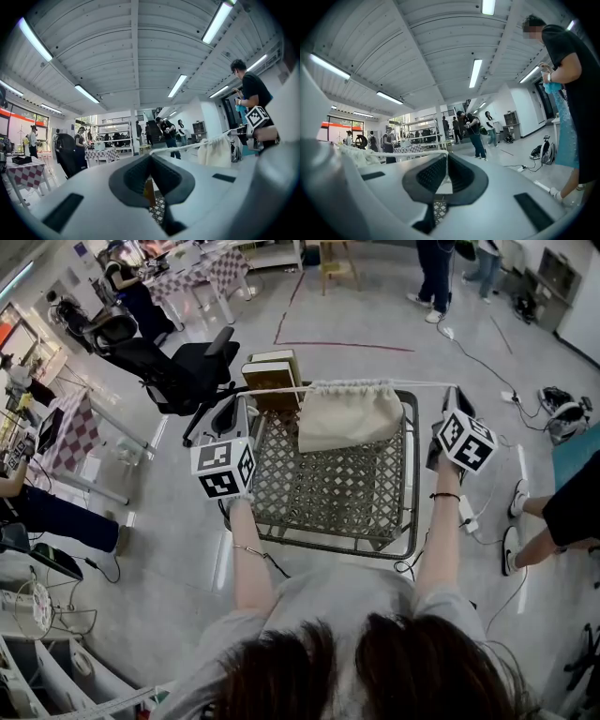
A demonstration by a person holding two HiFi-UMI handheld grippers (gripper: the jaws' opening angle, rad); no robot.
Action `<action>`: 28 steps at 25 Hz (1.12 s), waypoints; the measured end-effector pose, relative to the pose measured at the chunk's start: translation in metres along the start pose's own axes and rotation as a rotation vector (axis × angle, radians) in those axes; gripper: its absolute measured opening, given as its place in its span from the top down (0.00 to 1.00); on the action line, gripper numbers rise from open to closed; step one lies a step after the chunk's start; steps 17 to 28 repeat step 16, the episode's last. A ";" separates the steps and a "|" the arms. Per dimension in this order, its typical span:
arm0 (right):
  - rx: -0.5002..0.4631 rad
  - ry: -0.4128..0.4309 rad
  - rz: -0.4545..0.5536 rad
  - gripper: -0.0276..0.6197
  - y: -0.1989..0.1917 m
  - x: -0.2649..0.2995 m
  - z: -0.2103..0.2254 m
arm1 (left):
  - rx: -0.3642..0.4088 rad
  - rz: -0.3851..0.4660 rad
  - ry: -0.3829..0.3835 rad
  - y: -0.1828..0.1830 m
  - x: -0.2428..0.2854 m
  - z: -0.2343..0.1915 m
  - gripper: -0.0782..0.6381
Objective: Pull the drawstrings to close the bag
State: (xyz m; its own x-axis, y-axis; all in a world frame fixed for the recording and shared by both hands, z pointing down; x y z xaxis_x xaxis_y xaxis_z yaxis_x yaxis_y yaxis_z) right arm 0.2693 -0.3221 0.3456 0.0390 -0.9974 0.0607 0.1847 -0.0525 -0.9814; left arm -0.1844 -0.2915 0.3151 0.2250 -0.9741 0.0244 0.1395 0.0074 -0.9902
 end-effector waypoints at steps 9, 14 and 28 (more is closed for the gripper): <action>-0.037 0.006 0.005 0.92 0.007 -0.002 0.002 | 0.002 0.002 0.008 0.002 -0.005 0.004 0.85; -0.046 0.010 0.003 0.92 0.005 -0.002 -0.003 | -0.001 0.003 0.014 0.001 -0.008 -0.001 0.85; -0.044 0.019 0.001 0.92 0.002 0.000 -0.005 | -0.004 0.003 0.017 -0.001 -0.008 -0.003 0.85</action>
Point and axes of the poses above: the fingertips, and each gripper's own axes: x forward along the fingers, z to its right, y out of its top, the point moved 4 cm from there along -x, backward along the fingers
